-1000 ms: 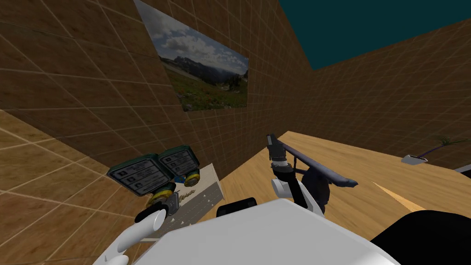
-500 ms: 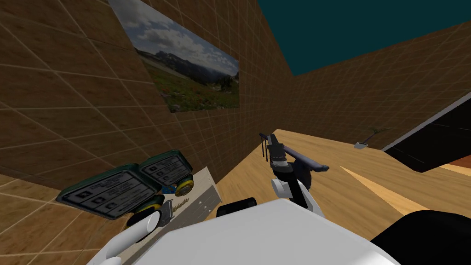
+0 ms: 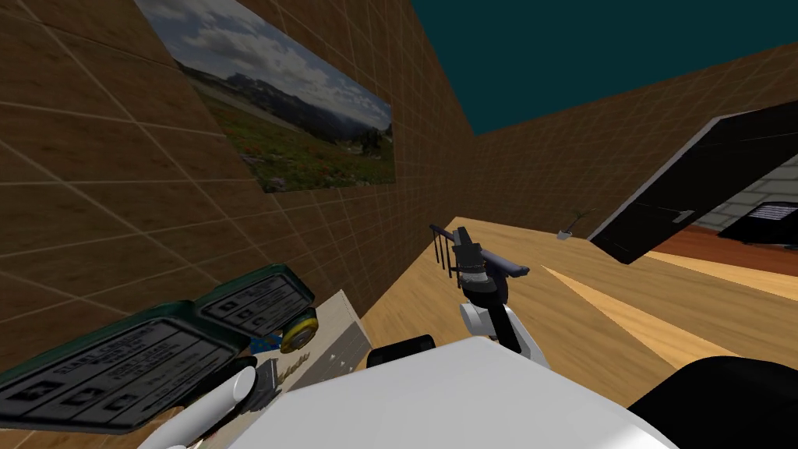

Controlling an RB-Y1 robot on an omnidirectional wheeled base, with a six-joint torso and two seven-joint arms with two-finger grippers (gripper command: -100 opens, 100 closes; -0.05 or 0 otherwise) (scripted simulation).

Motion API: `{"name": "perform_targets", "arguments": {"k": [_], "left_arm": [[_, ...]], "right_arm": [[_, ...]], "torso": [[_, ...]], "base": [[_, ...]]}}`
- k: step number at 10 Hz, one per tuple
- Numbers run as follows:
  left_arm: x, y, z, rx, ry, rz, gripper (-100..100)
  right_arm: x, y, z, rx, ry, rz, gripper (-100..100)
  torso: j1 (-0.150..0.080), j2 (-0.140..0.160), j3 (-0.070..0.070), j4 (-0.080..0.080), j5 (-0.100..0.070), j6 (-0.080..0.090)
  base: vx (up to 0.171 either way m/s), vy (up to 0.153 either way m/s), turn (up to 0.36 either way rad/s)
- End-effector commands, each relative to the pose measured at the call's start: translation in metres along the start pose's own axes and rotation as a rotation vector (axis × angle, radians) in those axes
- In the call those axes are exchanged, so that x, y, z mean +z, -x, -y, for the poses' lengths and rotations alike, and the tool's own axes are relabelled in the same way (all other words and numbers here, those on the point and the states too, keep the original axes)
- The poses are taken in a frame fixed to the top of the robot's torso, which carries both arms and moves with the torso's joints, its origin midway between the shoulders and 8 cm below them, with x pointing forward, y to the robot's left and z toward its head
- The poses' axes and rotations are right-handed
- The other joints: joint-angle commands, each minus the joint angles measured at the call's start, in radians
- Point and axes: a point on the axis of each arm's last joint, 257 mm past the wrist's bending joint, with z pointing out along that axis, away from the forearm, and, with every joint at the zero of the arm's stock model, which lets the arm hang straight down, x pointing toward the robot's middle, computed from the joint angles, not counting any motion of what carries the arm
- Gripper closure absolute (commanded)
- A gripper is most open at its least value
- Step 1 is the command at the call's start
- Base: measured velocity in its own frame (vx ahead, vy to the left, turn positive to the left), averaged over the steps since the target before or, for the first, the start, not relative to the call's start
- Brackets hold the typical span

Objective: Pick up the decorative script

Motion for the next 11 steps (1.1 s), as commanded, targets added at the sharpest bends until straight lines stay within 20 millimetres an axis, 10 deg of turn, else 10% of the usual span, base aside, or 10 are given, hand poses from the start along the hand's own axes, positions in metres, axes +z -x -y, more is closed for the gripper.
{"name": "perform_targets", "arguments": {"k": [1,11], "left_arm": [[0.000,0.004,-0.008,-0.025,0.036,0.014,-100],[-0.005,0.057,-0.083,-0.278,0.299,0.106,-100]], "right_arm": [[0.000,0.000,0.000,0.000,0.000,0.000,0],[0.000,0.000,0.000,0.000,0.000,0.000,0]], "torso": [[0.000,0.000,0.000,0.000,0.000,0.000],[0.000,-0.001,-0.001,0.000,0.000,-0.001]], "base": [[0.005,0.020,-0.116],[0.016,0.022,-0.162]]}}
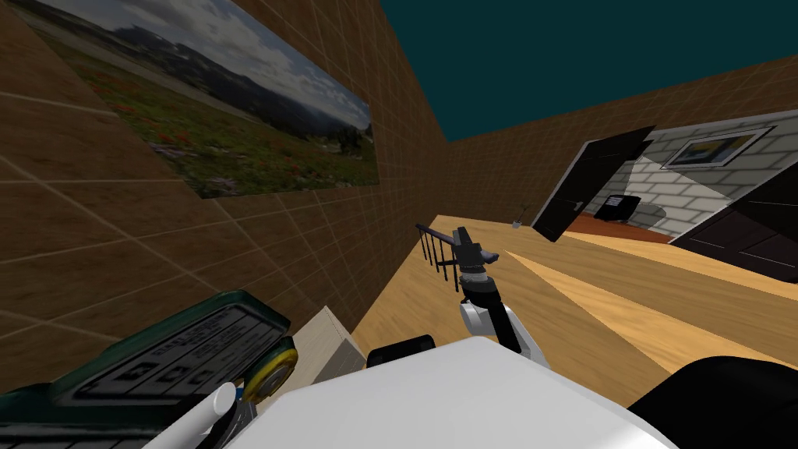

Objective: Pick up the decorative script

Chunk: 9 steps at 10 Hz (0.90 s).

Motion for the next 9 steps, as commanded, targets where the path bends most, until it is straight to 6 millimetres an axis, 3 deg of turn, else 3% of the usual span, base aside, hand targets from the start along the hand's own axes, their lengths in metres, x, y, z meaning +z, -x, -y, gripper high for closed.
{"name": "perform_targets", "arguments": {"k": [1,2,3,6,7,9], "left_arm": [[0.000,0.000,0.000,0.000,0.000,0.000,-100],[0.000,0.001,-0.002,-0.003,0.005,0.001,0],[0.007,-0.005,-0.006,0.000,-0.002,-0.004,-100],[0.013,-0.009,-0.011,0.003,-0.006,-0.008,-100],[0.014,-0.009,-0.010,0.004,-0.008,-0.008,100],[0.014,-0.009,-0.010,0.004,-0.009,-0.008,100]], "right_arm": [[0.000,0.000,0.000,0.000,0.000,0.000,0],[0.000,0.000,0.000,0.000,0.000,0.000,0],[0.000,0.000,0.000,0.000,0.000,0.000,0],[0.000,0.000,0.000,0.000,0.000,0.000,0],[0.000,0.000,0.000,0.000,0.000,0.000,0],[0.000,0.000,0.000,0.000,0.000,0.000,0]], "torso": [[0.000,0.000,0.000,0.000,0.000,0.000],[0.000,0.000,0.000,0.000,0.000,0.000],[0.000,0.001,0.000,0.000,0.000,0.000],[0.002,0.001,0.001,0.000,0.001,0.000],[0.001,0.001,0.001,0.000,0.000,0.000],[0.000,0.001,0.000,0.000,0.001,0.000]], "base": [[0.010,0.010,-0.017],[0.000,0.000,0.000],[-0.002,0.019,0.021],[-0.006,0.025,0.000],[0.000,0.000,0.000],[0.000,0.000,0.000]]}}
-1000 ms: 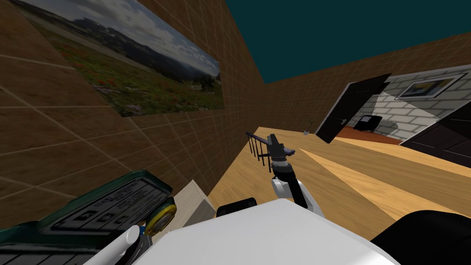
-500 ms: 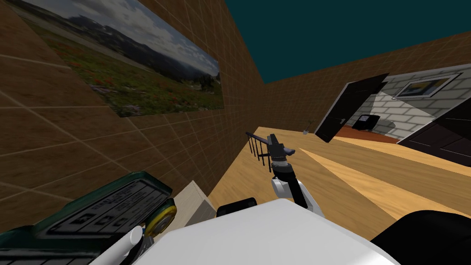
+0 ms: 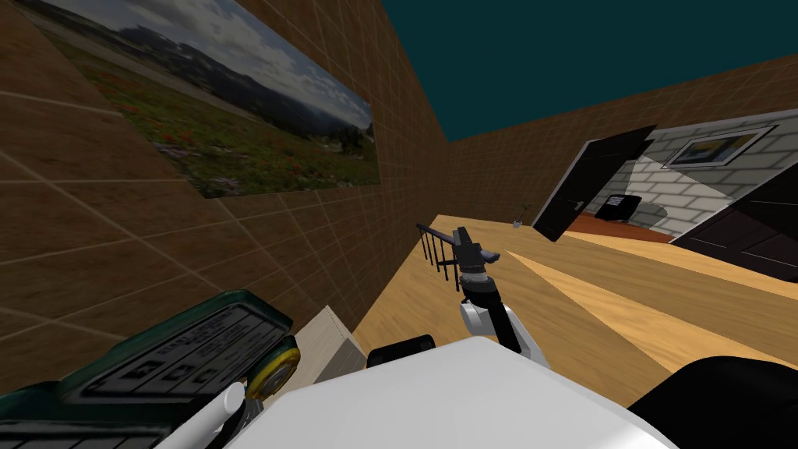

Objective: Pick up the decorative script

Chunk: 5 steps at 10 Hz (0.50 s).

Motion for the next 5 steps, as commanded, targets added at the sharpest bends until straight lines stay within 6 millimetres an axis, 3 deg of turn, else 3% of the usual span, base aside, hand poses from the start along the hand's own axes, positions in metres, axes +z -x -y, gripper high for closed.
{"name": "perform_targets", "arguments": {"k": [1,2,3,4,5], "left_arm": [[0.000,0.000,0.000,0.000,0.000,0.000,100],[0.000,0.000,0.000,0.000,0.000,0.000,100],[0.000,0.000,0.000,0.000,0.000,0.000,0],[-0.008,0.006,0.005,-0.004,0.008,0.006,100],[-0.012,0.008,0.007,-0.006,0.011,0.008,100]], "right_arm": [[0.000,0.000,0.000,0.000,0.000,0.000,0],[0.000,0.000,0.000,0.000,0.000,0.000,0],[0.000,0.000,0.000,0.000,0.000,0.000,0],[0.000,0.000,0.000,0.000,0.000,0.000,0],[0.000,0.000,0.000,0.000,0.000,0.000,0]], "torso": [[0.000,0.000,0.000,0.000,0.000,0.000],[0.000,0.000,0.000,0.000,0.000,0.000],[0.000,0.000,0.000,0.000,0.000,0.000],[0.000,0.000,0.000,0.000,0.000,0.000],[-0.001,0.000,0.000,0.000,-0.001,0.000]], "base": [[0.000,0.000,0.000],[0.000,0.000,0.000],[0.000,0.000,0.000],[0.003,-0.016,0.000],[0.008,-0.033,-0.009]]}}
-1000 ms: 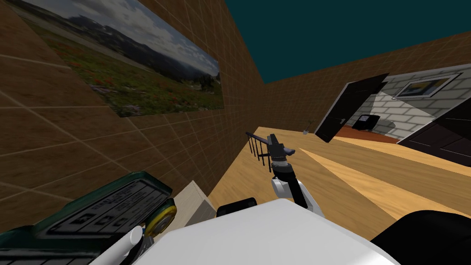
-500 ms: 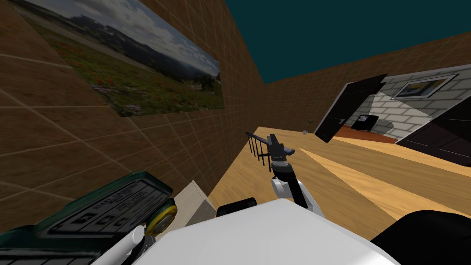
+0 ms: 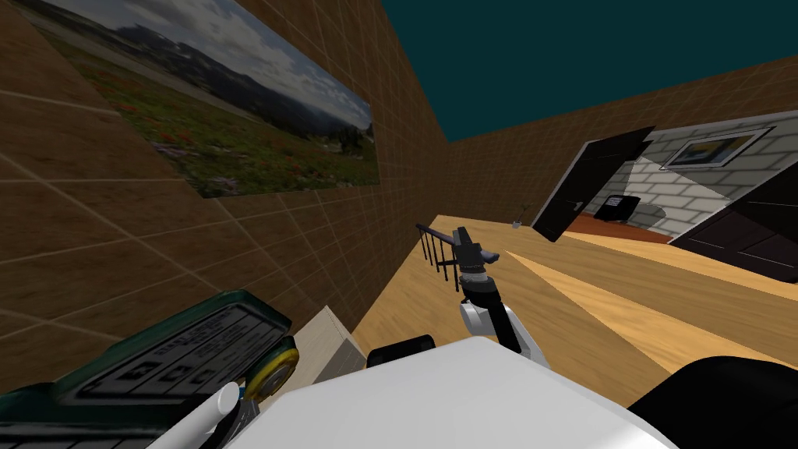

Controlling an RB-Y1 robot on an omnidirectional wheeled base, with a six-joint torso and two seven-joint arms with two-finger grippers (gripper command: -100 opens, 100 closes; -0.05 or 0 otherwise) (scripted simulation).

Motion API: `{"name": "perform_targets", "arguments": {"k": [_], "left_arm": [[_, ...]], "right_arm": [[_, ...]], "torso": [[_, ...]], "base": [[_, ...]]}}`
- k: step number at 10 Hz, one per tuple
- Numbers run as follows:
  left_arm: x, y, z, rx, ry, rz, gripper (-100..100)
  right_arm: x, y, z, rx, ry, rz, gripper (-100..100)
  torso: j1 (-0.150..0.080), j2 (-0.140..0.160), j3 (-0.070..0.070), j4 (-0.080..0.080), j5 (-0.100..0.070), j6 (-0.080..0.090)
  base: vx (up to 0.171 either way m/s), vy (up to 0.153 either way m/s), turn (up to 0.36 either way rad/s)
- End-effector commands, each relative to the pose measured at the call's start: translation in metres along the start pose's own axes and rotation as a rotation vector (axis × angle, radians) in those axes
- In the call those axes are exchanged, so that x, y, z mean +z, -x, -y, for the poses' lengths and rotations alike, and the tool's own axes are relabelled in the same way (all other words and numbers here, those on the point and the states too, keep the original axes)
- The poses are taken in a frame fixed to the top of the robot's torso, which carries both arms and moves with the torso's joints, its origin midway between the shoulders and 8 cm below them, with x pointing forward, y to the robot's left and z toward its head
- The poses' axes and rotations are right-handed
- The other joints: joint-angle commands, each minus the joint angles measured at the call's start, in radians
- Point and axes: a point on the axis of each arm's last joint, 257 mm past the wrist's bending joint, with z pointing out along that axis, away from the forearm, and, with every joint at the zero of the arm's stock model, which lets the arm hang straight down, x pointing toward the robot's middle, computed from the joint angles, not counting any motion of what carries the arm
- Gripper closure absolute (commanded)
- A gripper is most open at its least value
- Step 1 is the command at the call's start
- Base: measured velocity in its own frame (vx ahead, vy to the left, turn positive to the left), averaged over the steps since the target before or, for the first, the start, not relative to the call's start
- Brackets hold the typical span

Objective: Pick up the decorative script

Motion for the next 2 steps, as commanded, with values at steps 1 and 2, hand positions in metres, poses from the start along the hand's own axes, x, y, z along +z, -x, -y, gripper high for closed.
{"name": "perform_targets", "arguments": {"k": [1,2], "left_arm": [[0.0000,0.0000,0.0000,0.000,0.000,0.000,100],[-0.0006,0.0005,0.0000,-0.001,0.002,0.001,0]], "right_arm": [[0.0000,0.0000,0.0000,0.000,0.000,0.000,0],[0.0000,0.0000,0.0000,0.000,0.000,0.000,0]], "torso": [[0.000,0.000,0.000,0.000,0.000,0.000],[0.001,0.000,0.000,0.000,0.000,0.000]], "base": [[0.004,-0.015,0.001],[0.000,0.000,0.000]]}}
